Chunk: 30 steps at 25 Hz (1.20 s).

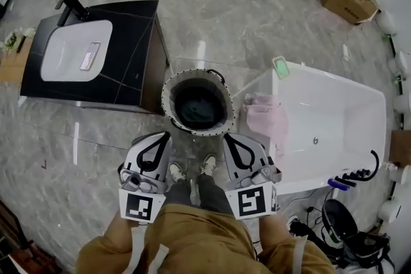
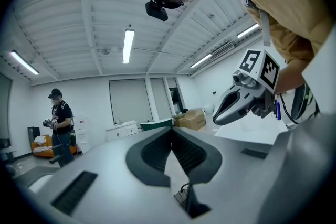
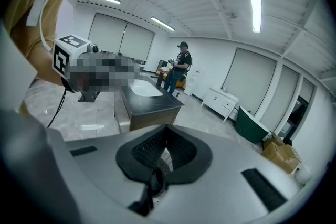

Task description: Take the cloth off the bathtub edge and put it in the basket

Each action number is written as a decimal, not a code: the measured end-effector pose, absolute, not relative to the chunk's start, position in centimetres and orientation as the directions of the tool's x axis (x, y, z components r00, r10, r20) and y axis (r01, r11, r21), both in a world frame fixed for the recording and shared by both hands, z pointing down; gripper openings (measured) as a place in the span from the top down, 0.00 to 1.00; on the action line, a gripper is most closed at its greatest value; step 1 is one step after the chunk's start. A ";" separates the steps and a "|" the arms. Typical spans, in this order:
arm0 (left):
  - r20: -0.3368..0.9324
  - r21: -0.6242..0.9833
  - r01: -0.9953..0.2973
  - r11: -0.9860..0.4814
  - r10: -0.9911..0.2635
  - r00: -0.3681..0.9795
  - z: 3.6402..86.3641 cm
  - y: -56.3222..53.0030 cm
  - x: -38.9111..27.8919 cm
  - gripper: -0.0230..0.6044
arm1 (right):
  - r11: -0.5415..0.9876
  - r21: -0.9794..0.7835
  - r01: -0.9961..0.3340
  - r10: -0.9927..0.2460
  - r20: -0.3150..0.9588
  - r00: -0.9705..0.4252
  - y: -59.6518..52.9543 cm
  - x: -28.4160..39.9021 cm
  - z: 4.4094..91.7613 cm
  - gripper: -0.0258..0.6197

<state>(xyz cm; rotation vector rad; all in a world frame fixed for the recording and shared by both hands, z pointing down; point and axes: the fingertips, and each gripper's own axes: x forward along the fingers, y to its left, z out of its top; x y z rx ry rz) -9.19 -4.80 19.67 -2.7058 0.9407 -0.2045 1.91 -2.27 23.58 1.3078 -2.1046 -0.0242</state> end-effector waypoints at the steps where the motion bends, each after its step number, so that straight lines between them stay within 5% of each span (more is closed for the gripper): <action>1: 0.038 -0.299 -0.590 -0.750 -0.627 0.778 18.9 -4.3 -9.4 0.95 | 0.500 0.344 -0.794 -0.810 0.510 -0.289 -1.7 1.8 22.9 0.95; 30: -0.073 -0.364 -0.679 -0.637 -0.708 0.703 9.2 0.6 -14.3 0.95 | 0.502 0.435 -0.747 -0.857 0.365 -0.363 1.5 -1.7 11.9 0.95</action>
